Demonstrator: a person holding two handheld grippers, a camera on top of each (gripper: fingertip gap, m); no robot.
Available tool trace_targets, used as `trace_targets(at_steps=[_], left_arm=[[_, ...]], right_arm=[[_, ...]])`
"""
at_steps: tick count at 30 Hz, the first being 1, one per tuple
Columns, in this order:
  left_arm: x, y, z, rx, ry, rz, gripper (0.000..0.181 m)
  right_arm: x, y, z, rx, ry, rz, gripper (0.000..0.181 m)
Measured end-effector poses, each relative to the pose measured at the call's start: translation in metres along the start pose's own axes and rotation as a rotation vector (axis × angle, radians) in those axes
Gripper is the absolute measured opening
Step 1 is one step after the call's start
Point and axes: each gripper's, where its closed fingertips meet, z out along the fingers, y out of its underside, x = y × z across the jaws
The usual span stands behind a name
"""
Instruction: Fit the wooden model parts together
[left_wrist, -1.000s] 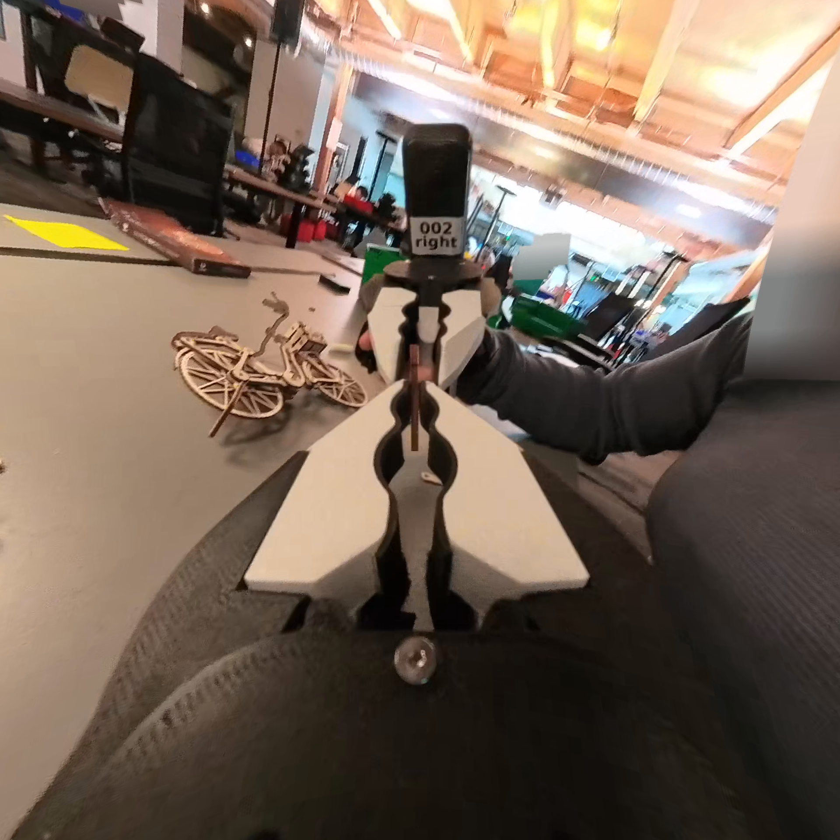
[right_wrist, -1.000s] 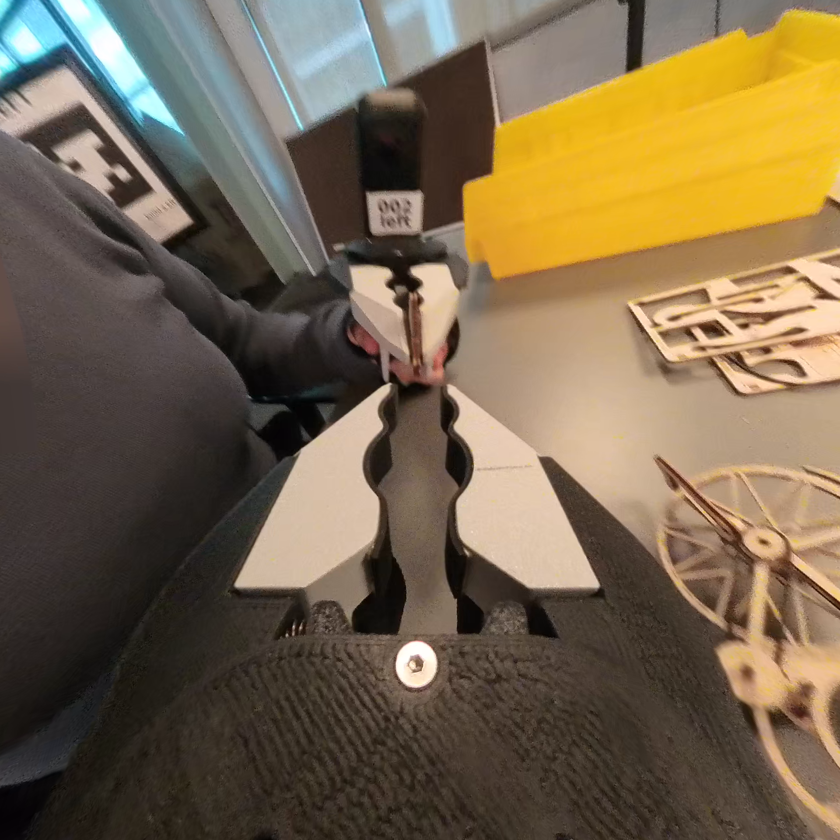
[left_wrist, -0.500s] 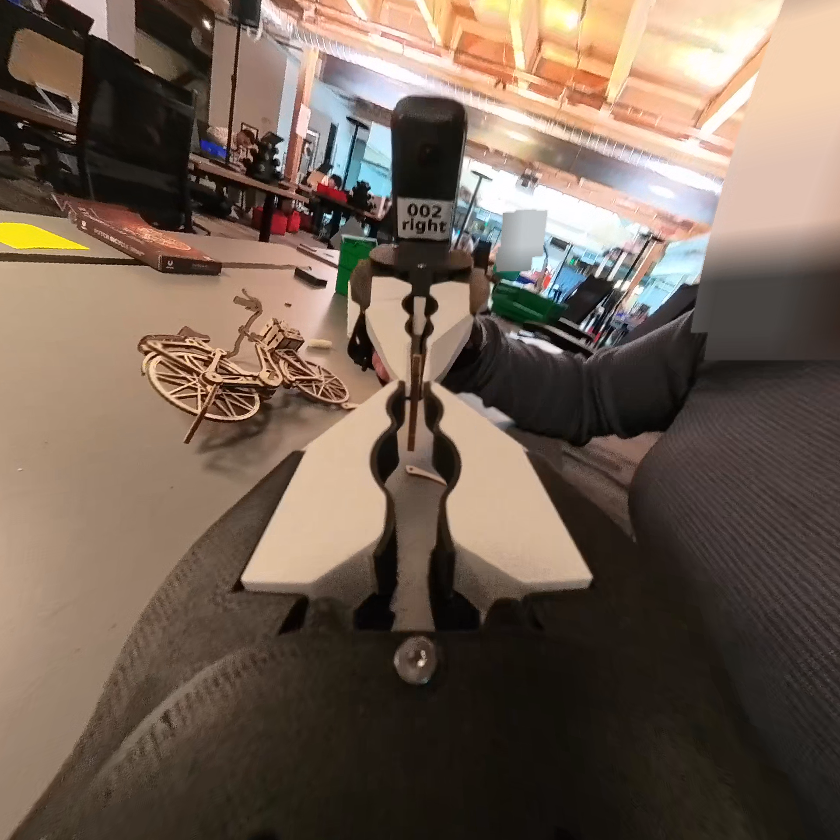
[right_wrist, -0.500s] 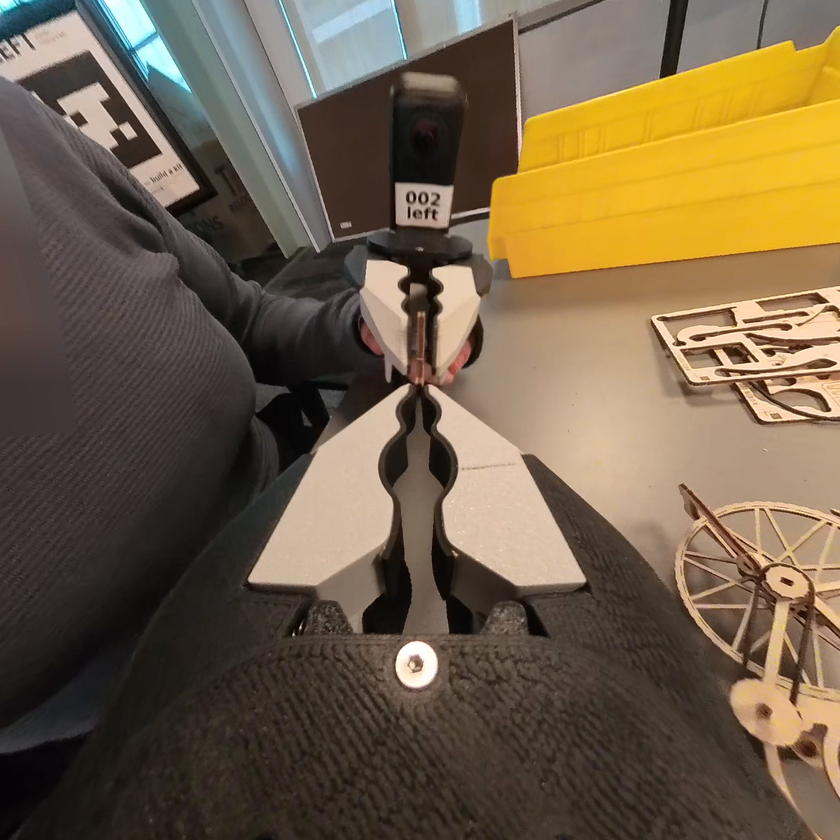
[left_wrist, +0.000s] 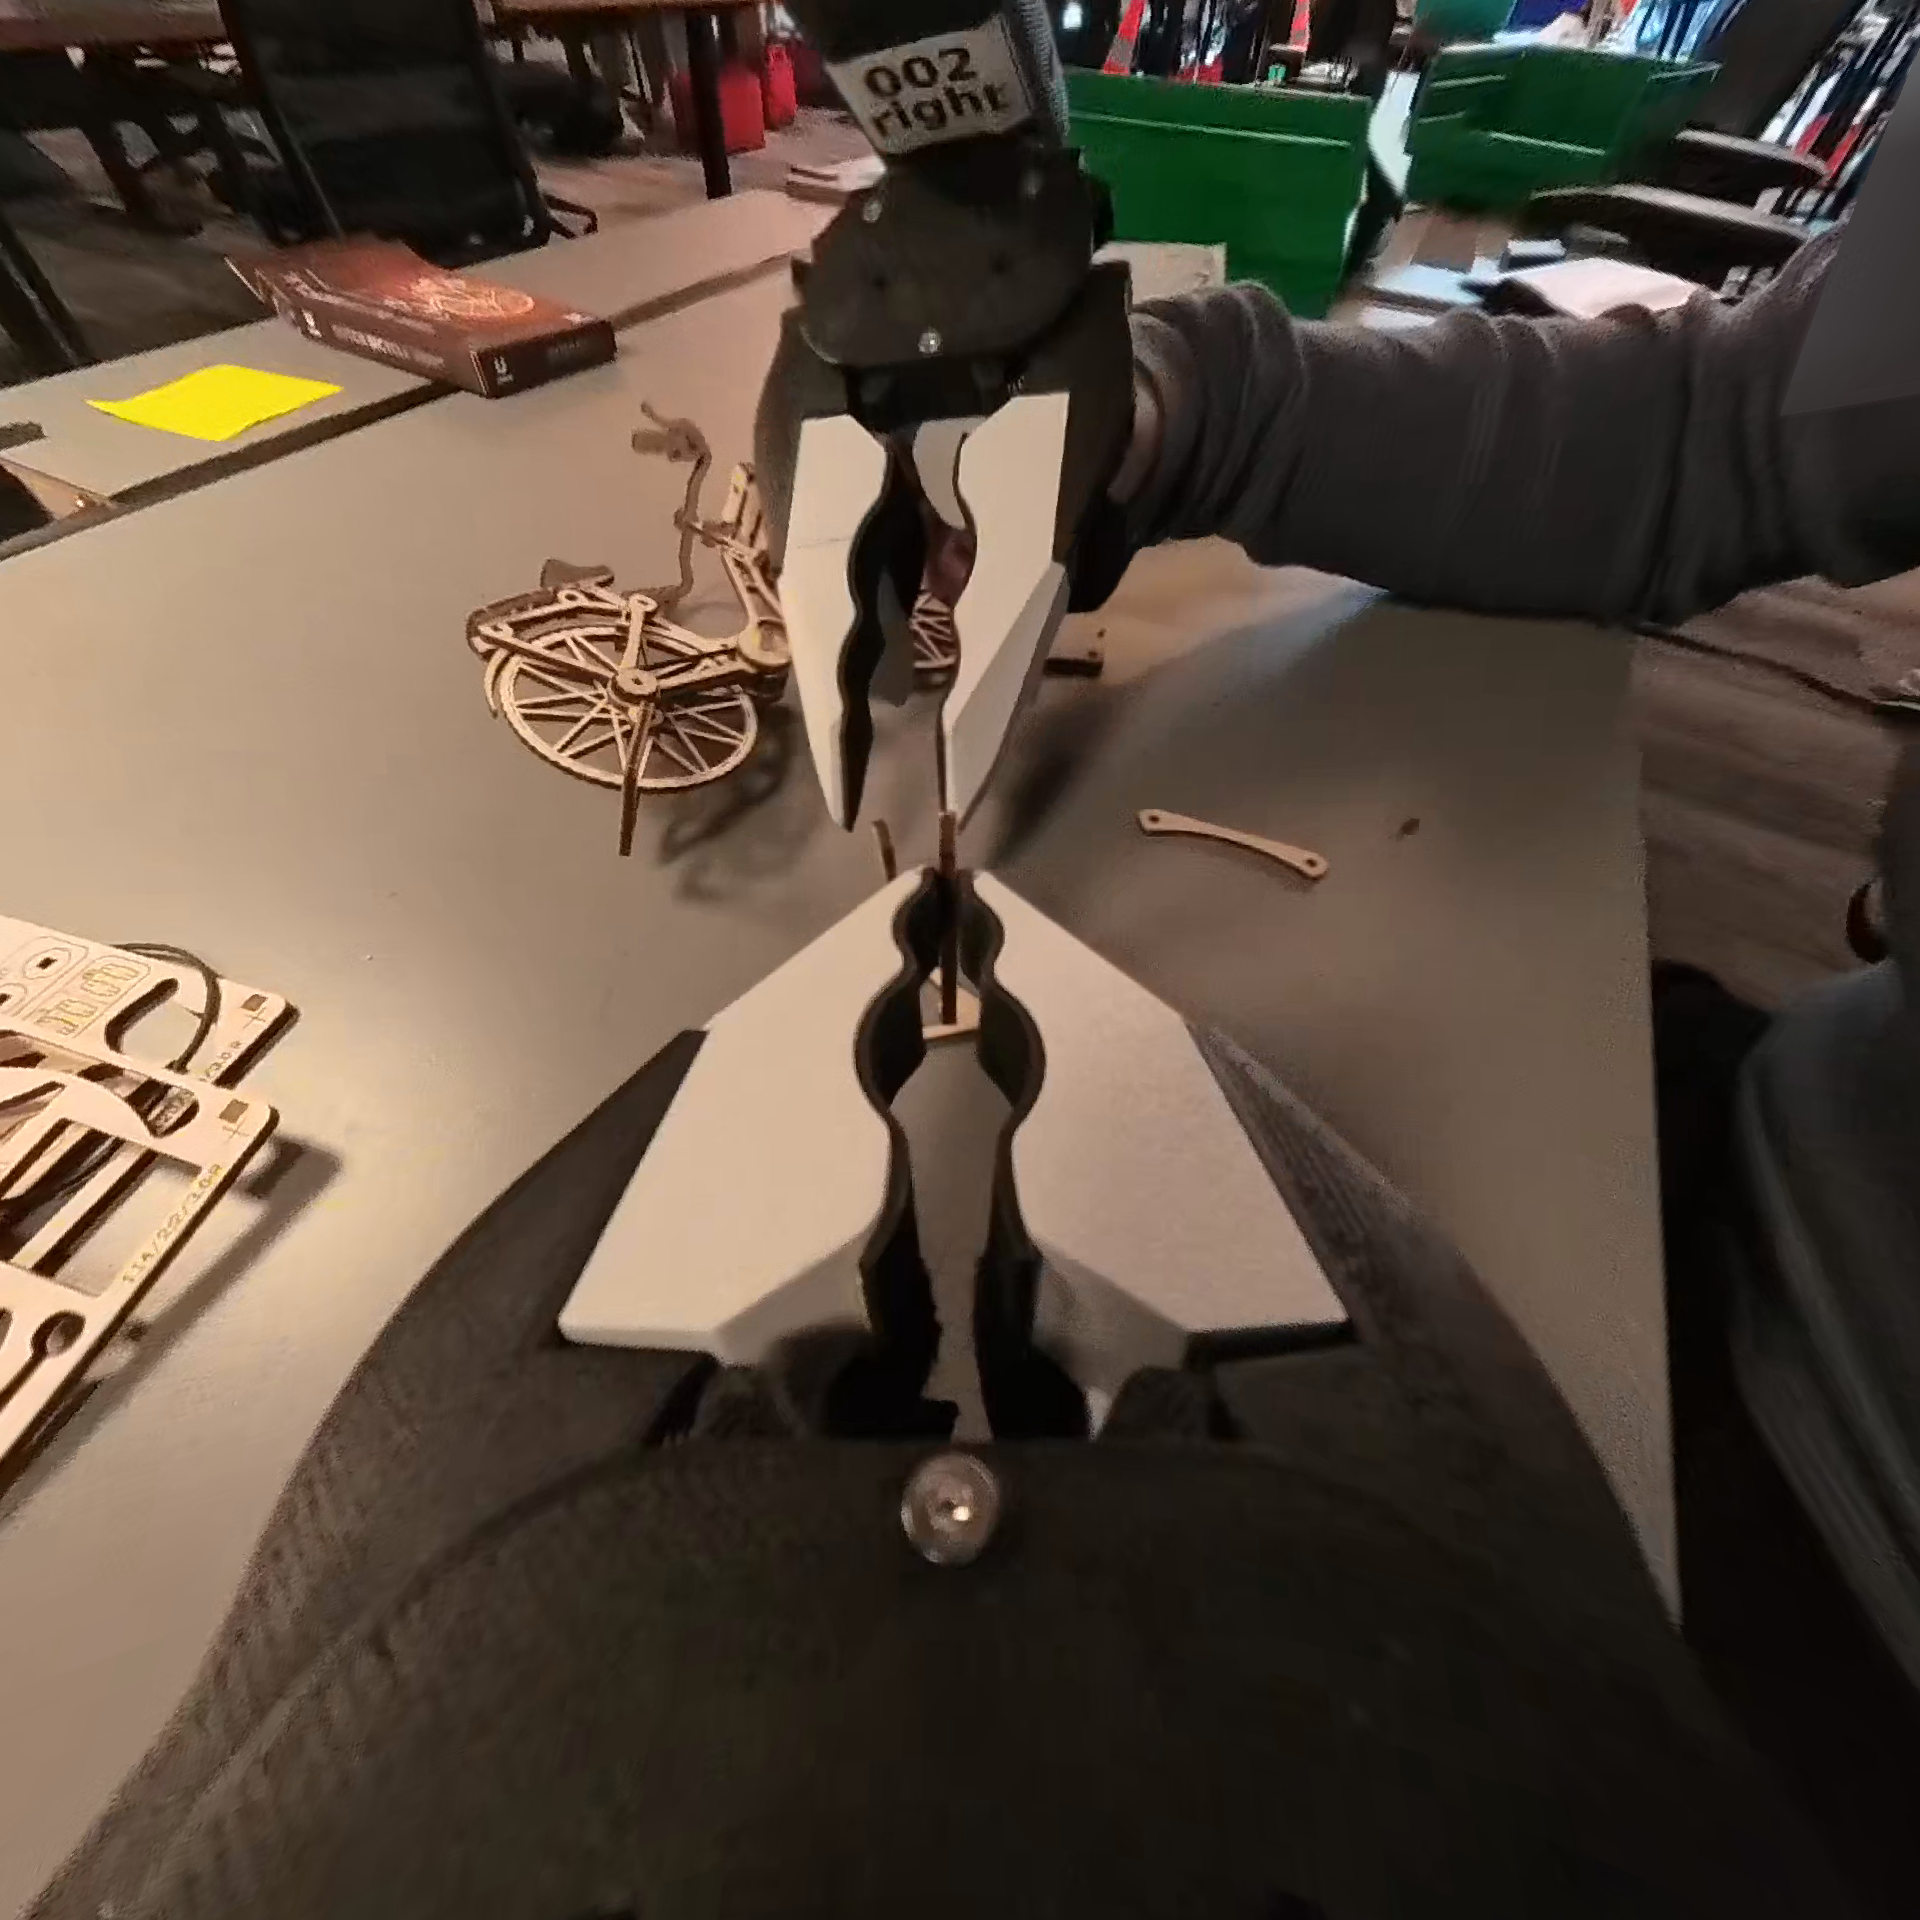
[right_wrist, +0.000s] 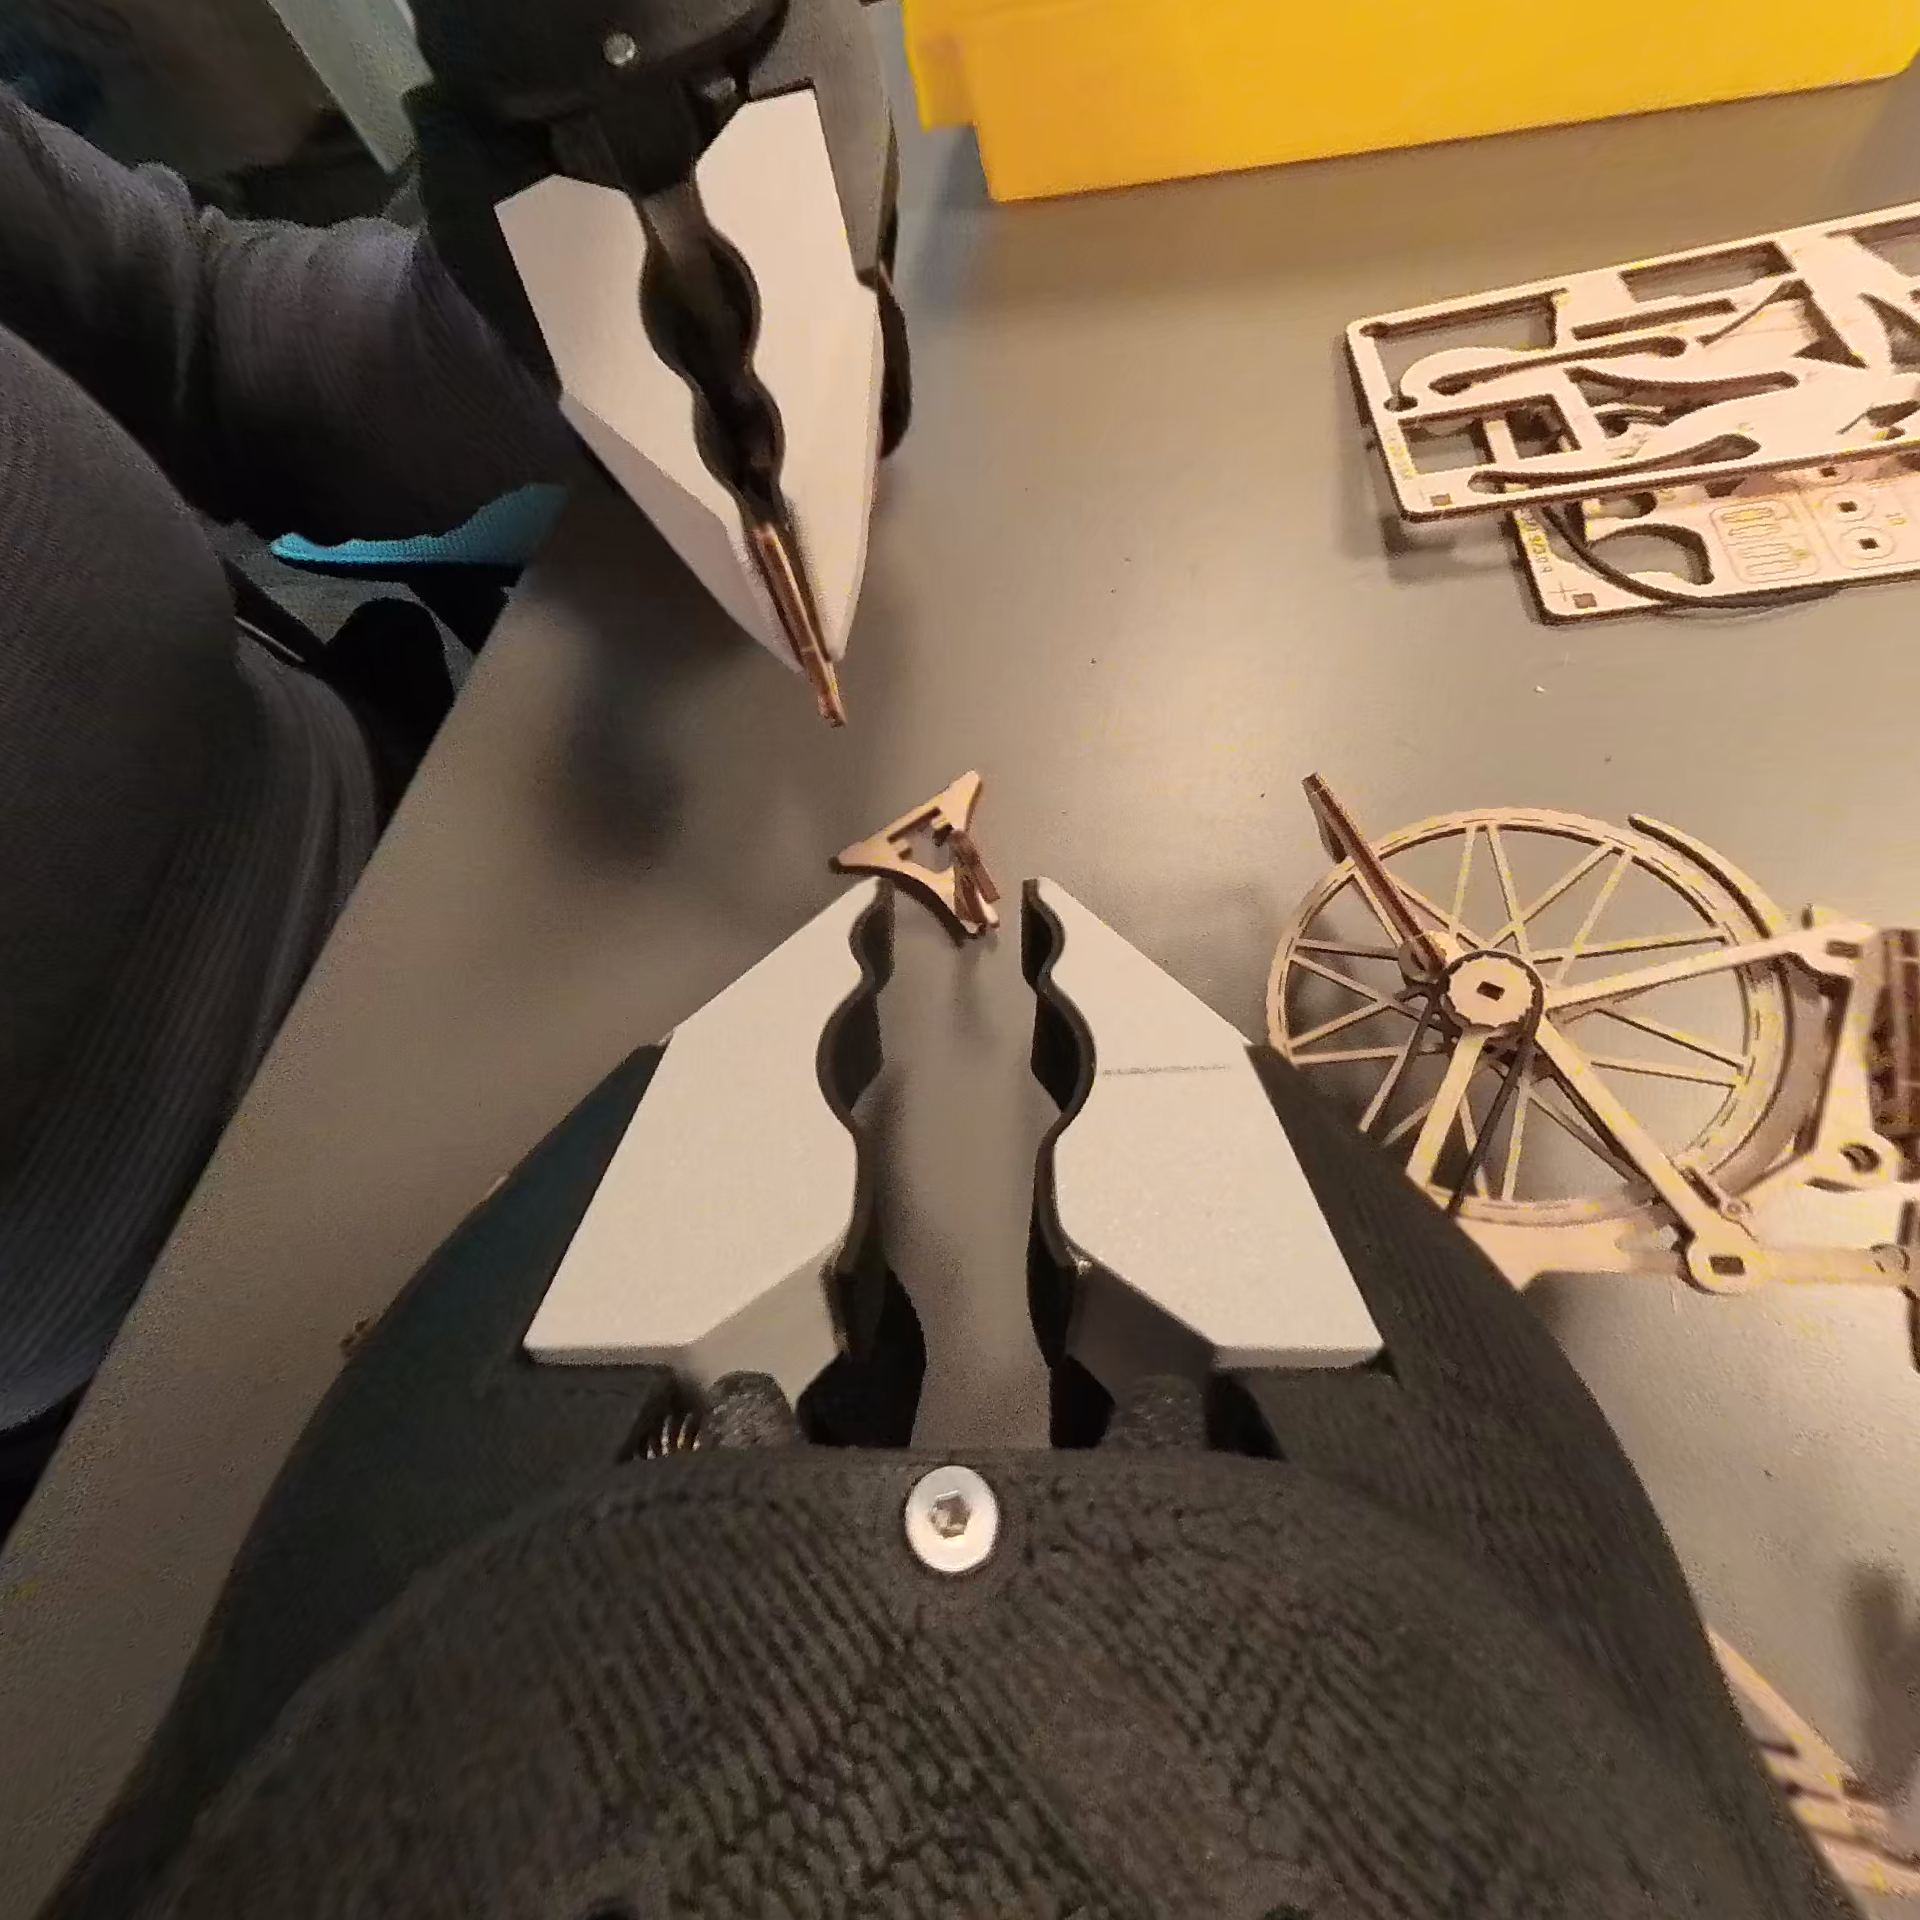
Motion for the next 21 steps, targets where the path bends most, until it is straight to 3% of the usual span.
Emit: trace_targets(at_steps=[4,8,16,19,21], left_arm=[[-0.004,-0.002,0.002,0.005,0.011,-0.006,0.002],[-0.004,-0.003,0.002,0.016,0.038,0.011,0.002],[0.01,-0.006,0.0,0.054,0.081,0.309,0.002],[0.027,-0.007,0.005,0.065,0.136,0.422,0.002],[0.042,-0.005,0.012,0.039,0.206,0.464,0.002]], right_arm=[[0.003,-0.004,0.0,0.024,-0.028,0.0,0.011],[0.004,-0.002,0.002,0.022,-0.054,0.015,0.009],[-0.012,-0.004,-0.005,0.035,-0.17,0.105,0.0],[-0.039,0.008,-0.03,-0.095,-0.34,0.216,0.001],[-0.049,0.035,-0.048,-0.321,-0.368,0.248,0.0]])
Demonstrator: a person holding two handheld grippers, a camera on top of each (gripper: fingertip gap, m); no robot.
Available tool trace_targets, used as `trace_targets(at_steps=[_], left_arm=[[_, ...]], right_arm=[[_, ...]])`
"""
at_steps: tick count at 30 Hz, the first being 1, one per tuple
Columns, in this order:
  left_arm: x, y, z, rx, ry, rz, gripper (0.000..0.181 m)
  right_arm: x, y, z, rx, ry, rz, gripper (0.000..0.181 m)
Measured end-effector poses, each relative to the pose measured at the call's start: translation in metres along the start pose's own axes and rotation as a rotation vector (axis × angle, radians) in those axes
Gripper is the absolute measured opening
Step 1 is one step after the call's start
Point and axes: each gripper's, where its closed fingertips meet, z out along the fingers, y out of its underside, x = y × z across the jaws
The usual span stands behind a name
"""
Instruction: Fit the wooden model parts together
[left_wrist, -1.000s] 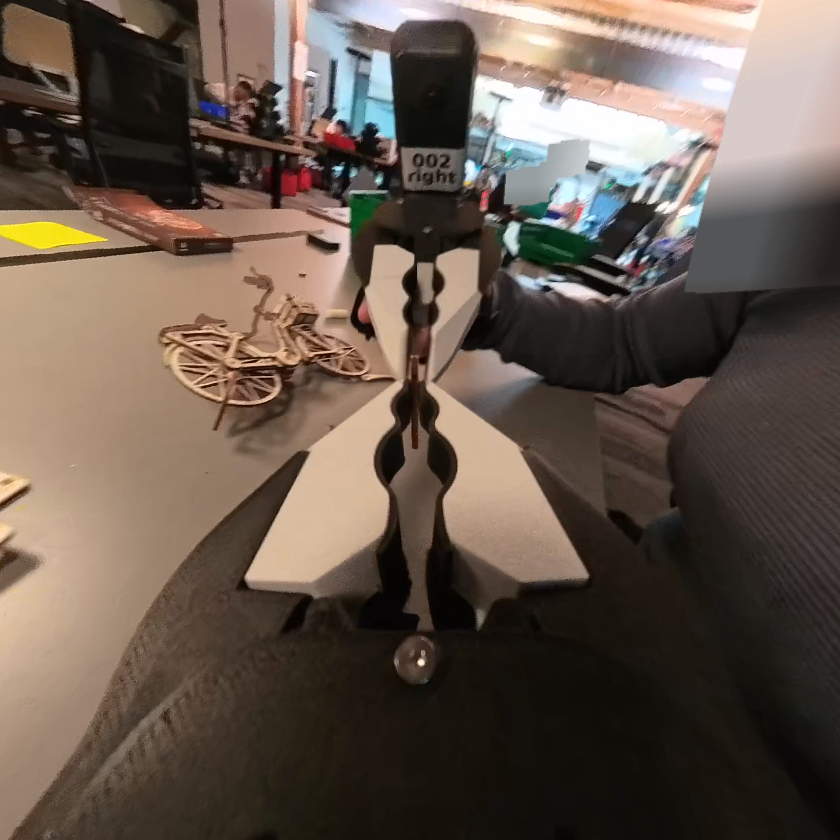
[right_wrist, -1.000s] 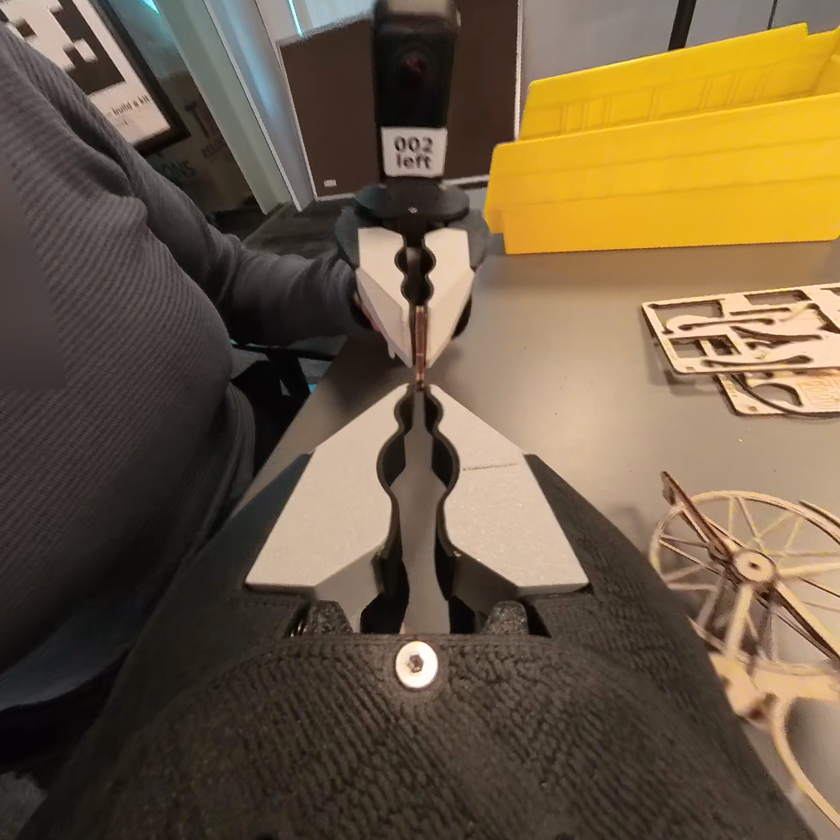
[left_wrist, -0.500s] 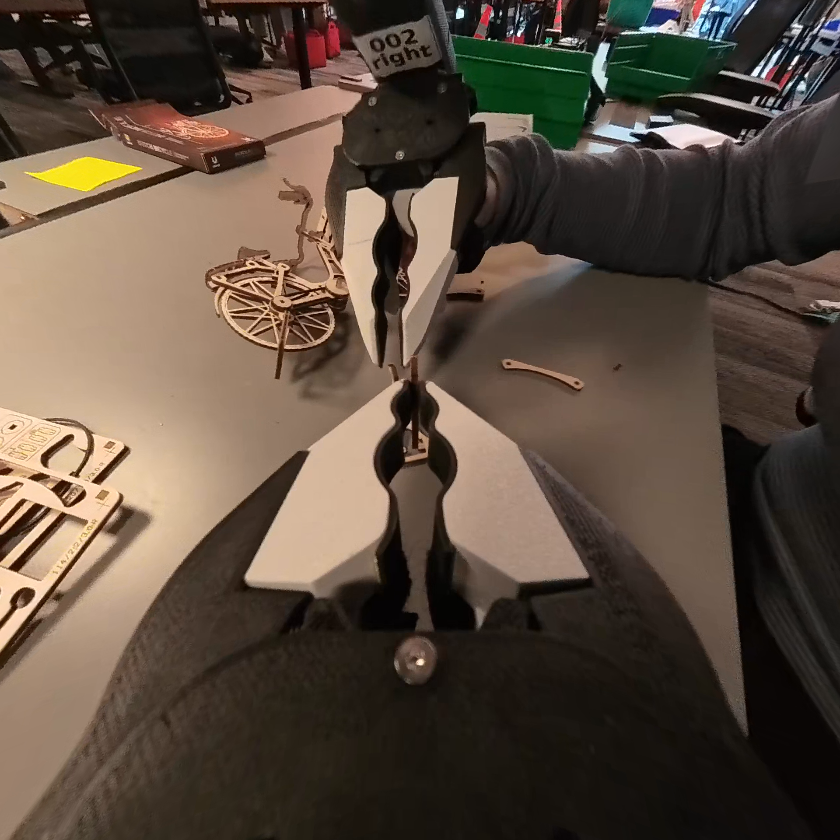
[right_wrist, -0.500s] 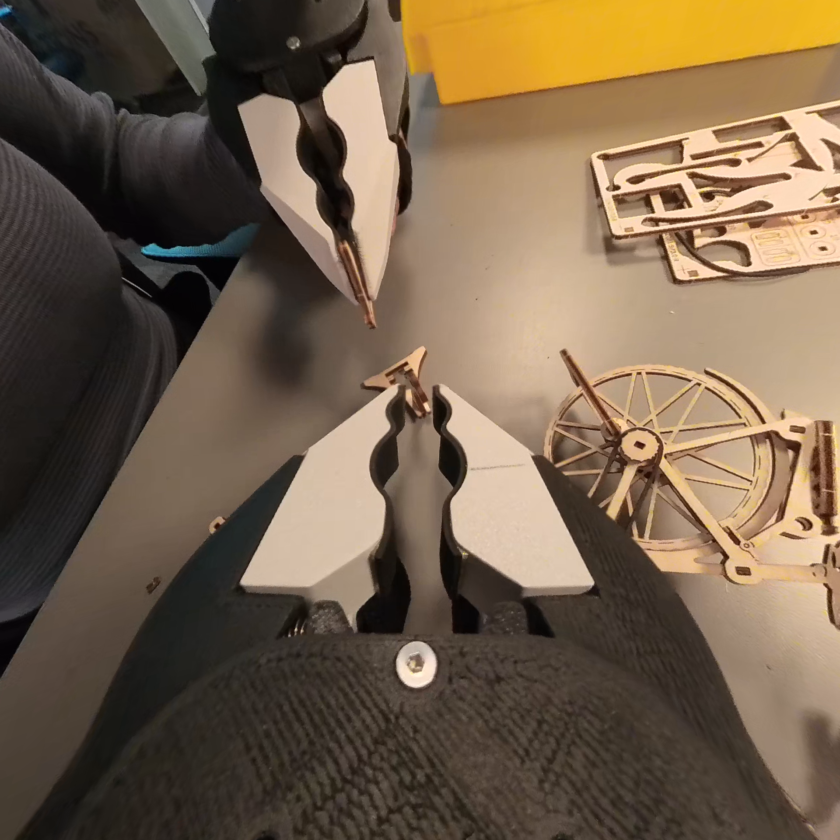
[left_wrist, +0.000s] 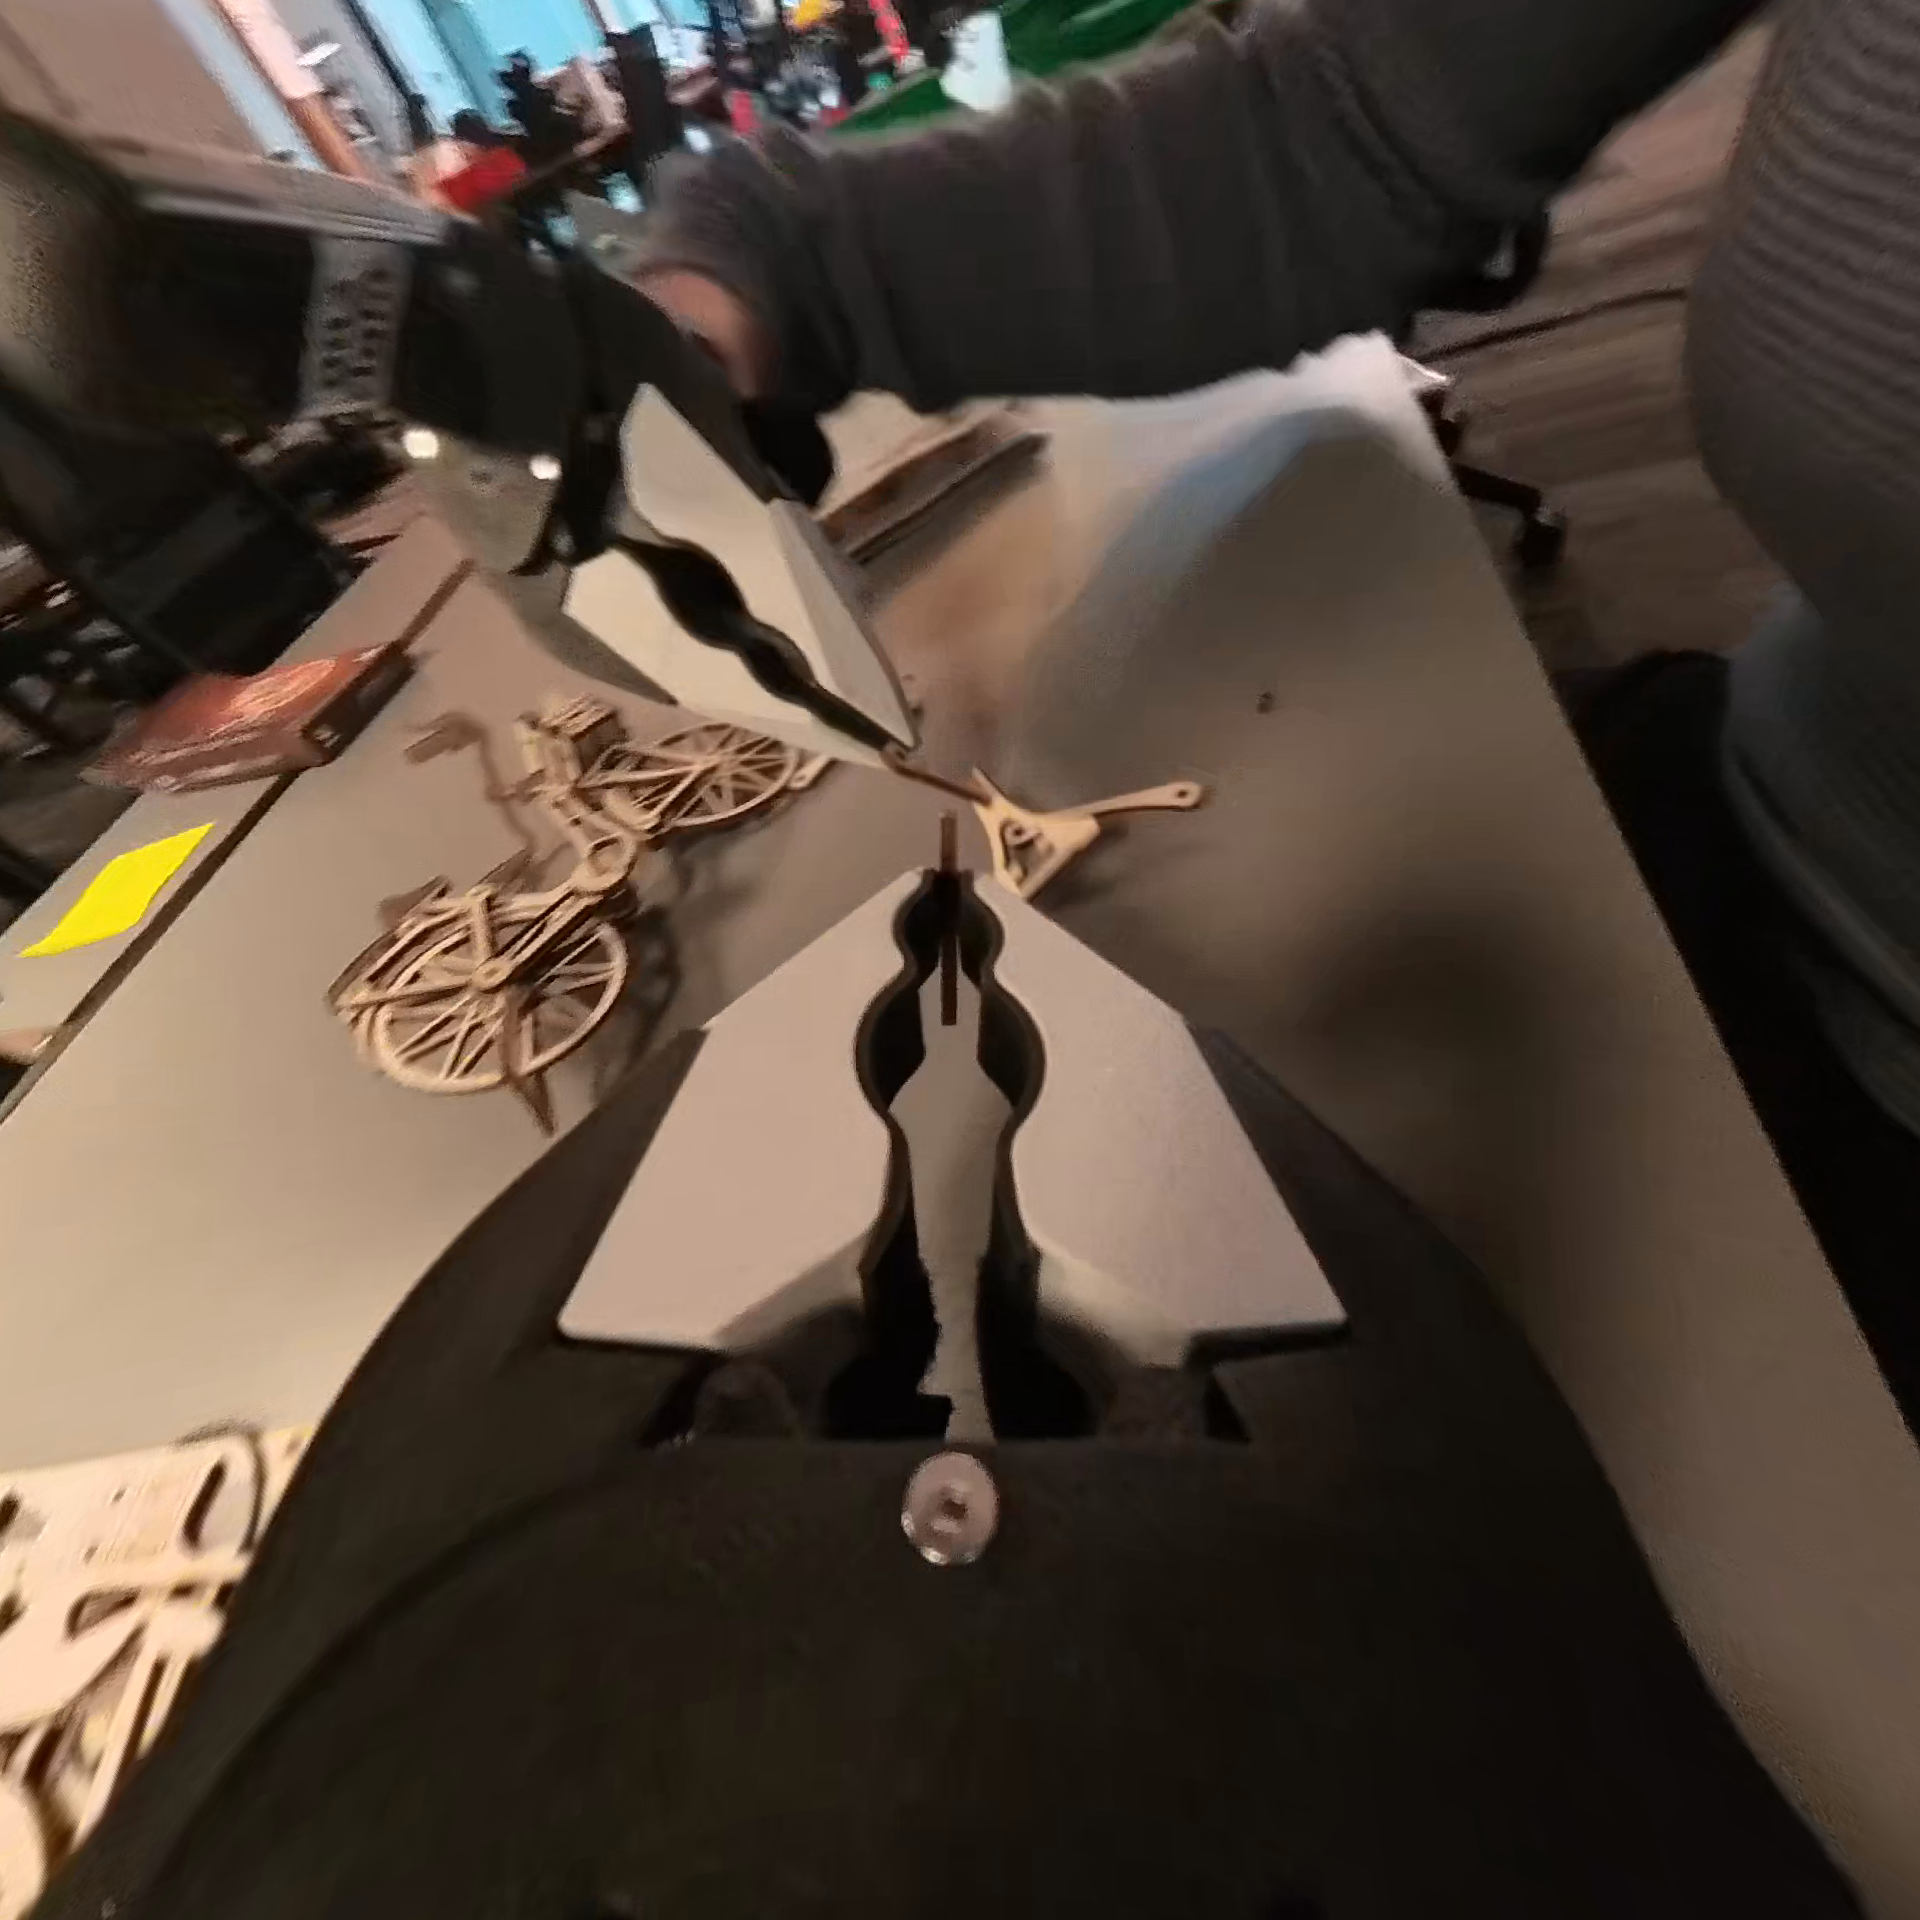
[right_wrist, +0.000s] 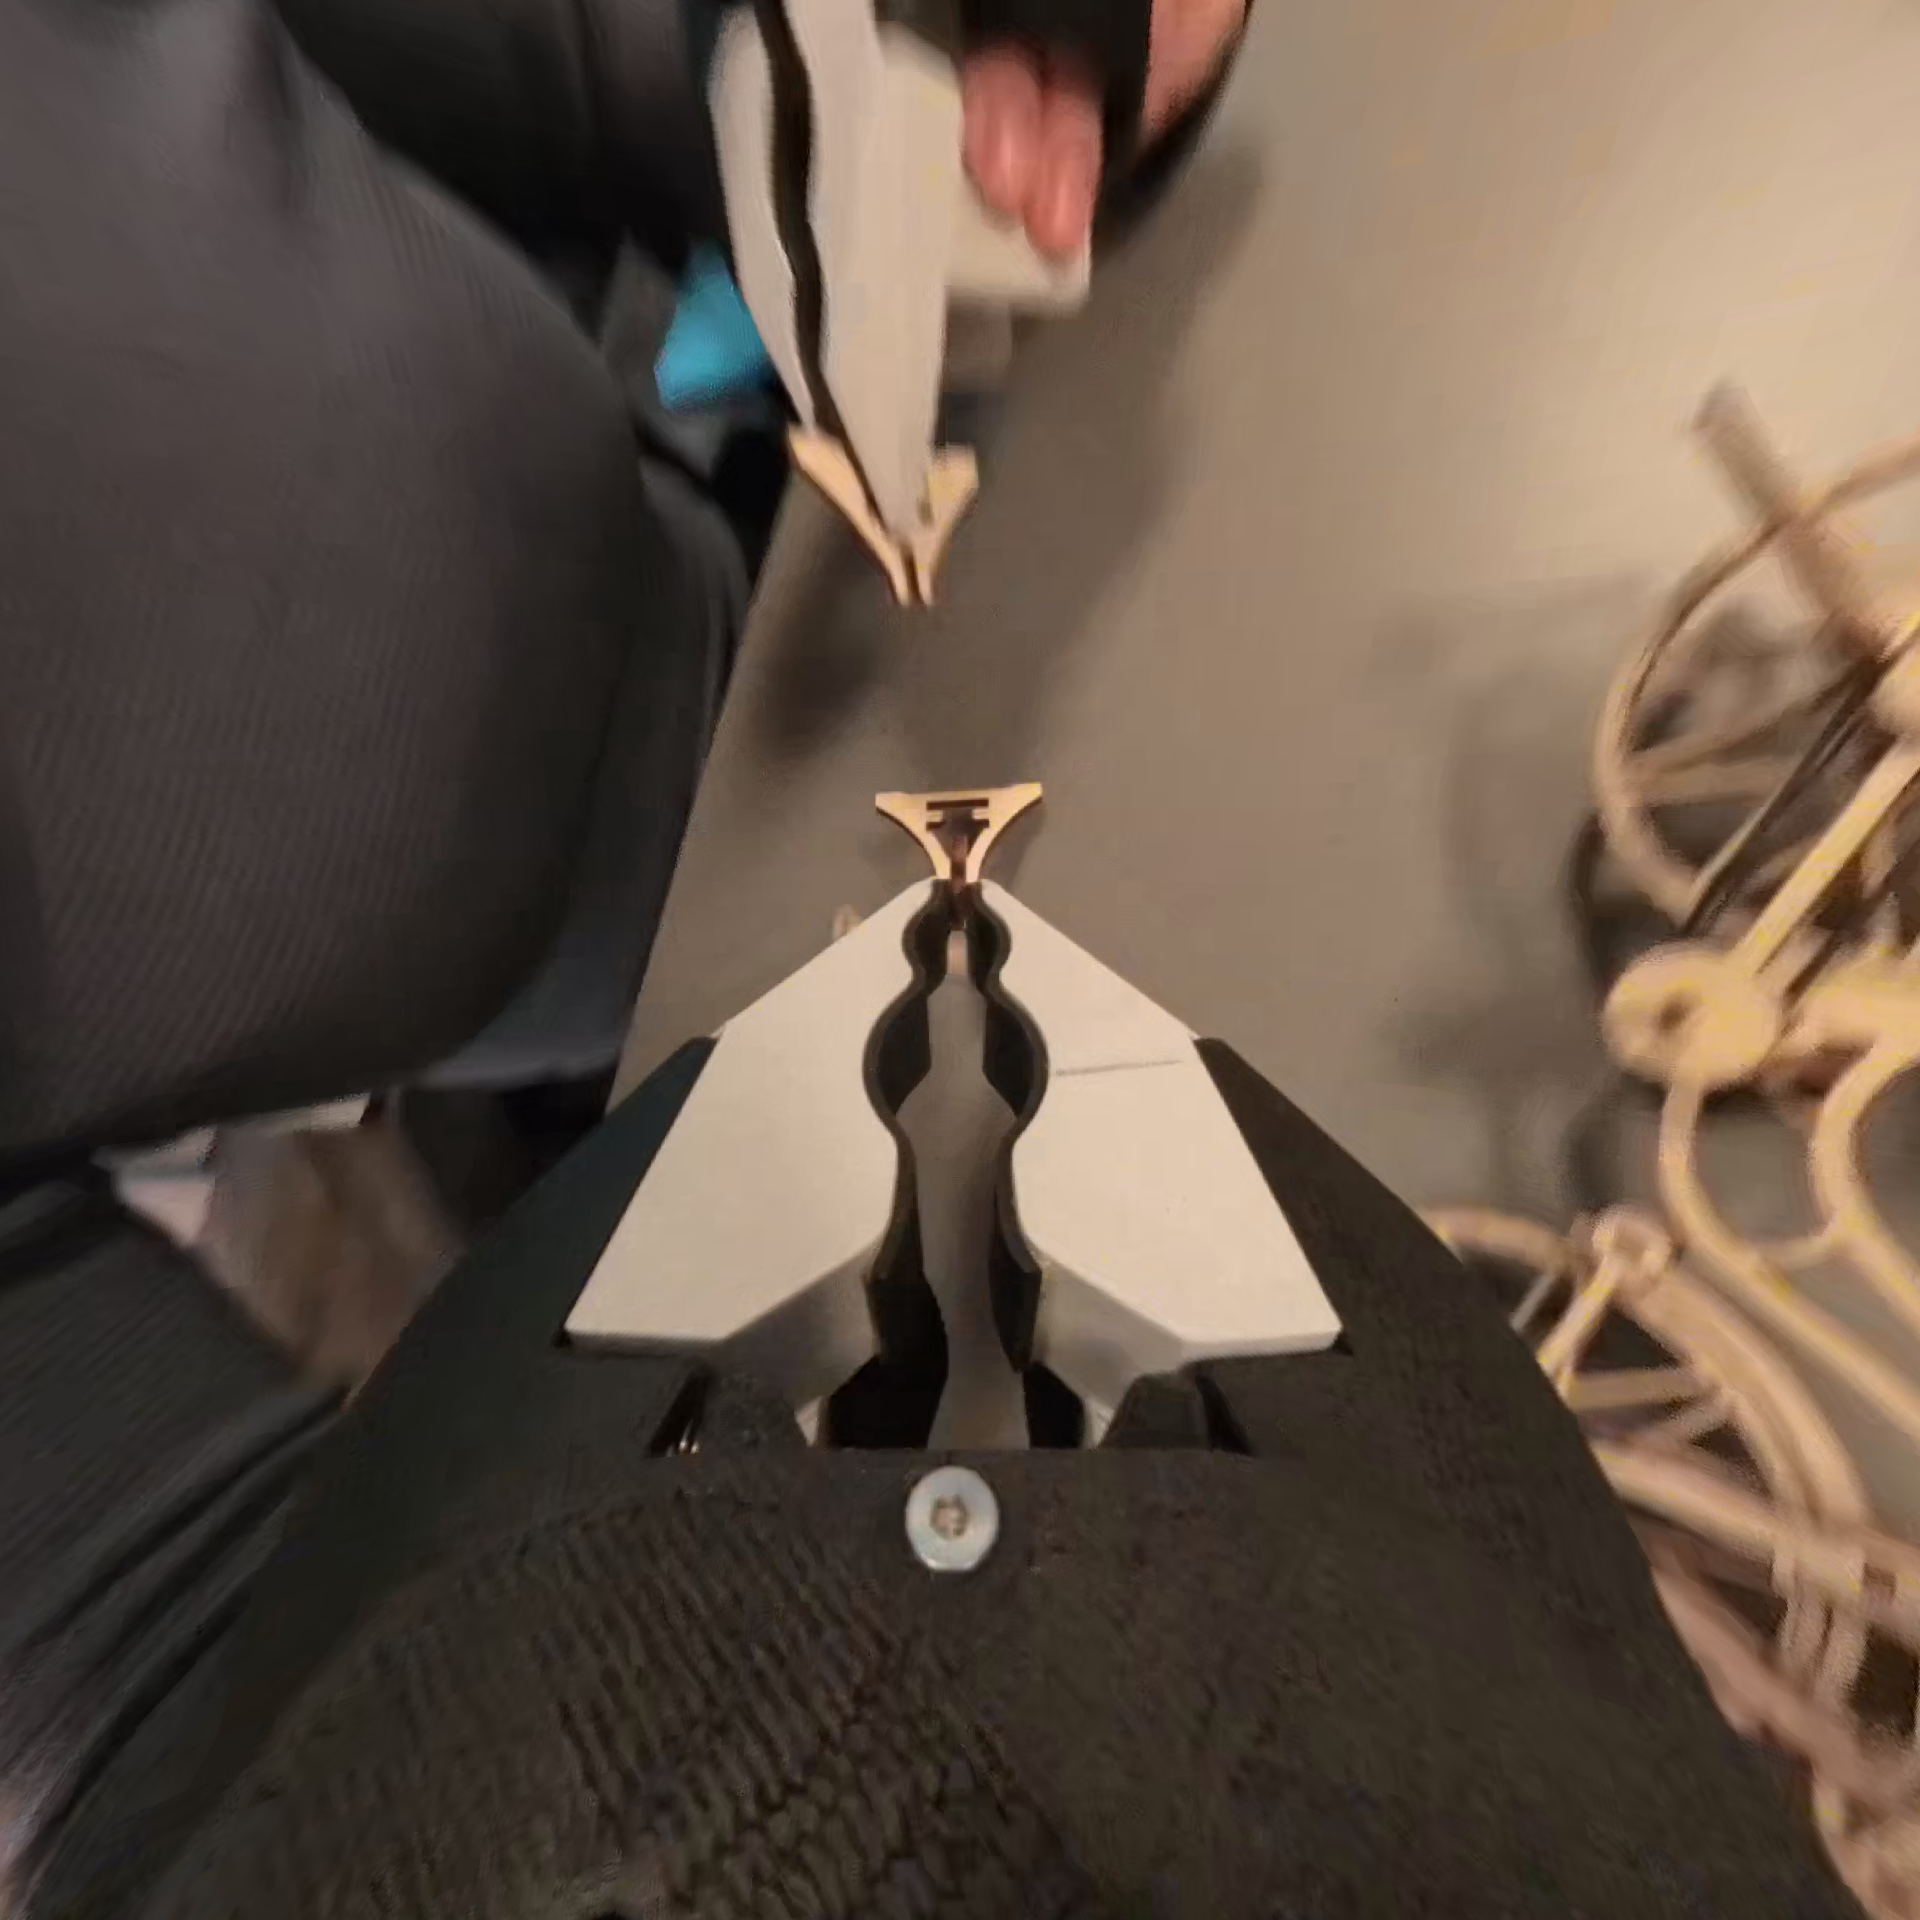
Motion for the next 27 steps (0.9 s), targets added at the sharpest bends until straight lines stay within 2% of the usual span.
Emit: trace_targets(at_steps=[4,6,8,10,12,13,15,17,20,23,25,27], left_arm=[[0.018,-0.013,0.024,0.015,0.143,0.036,0.002],[0.023,-0.024,0.034,0.047,0.198,0.038,0.002],[0.025,-0.03,0.045,0.058,0.222,0.052,0.001],[0.023,-0.029,0.057,0.045,0.217,0.079,0.002],[0.021,-0.026,0.067,0.026,0.2,0.095,0.002],[0.019,-0.024,0.071,0.024,0.186,0.097,0.002],[0.015,-0.021,0.076,0.019,0.149,0.101,0.002],[0.008,-0.02,0.078,0.023,0.079,0.121,0.002],[-0.009,-0.027,0.078,0.072,-0.051,0.194,0.001],[-0.018,-0.036,0.082,0.132,-0.103,0.228,0.001],[-0.019,-0.038,0.088,0.145,-0.097,0.258,0.001],[-0.021,-0.036,0.094,0.139,-0.085,0.298,0.001]], right_arm=[[-0.038,0.062,-0.019,-0.507,-0.145,0.205,0.001],[-0.046,0.082,-0.031,-0.71,-0.166,0.305,0.001],[-0.043,0.091,-0.033,-0.821,-0.156,0.354,0.001],[-0.033,0.096,-0.029,-0.856,-0.131,0.365,0.001],[-0.021,0.095,-0.022,-0.815,-0.074,0.372,0.005],[-0.016,0.093,-0.019,-0.769,-0.039,0.371,0.012],[-0.009,0.087,-0.021,-0.643,0.053,0.367,0.025],[-0.003,0.08,-0.031,-0.477,0.205,0.333,0.029],[-0.008,0.07,-0.048,-0.222,0.438,0.314,0.023],[-0.022,0.067,-0.047,-0.036,0.535,0.436,0.017],[-0.029,0.072,-0.039,0.026,0.547,0.542,0.017],[-0.031,0.082,-0.03,0.018,0.576,0.612,0.019]])
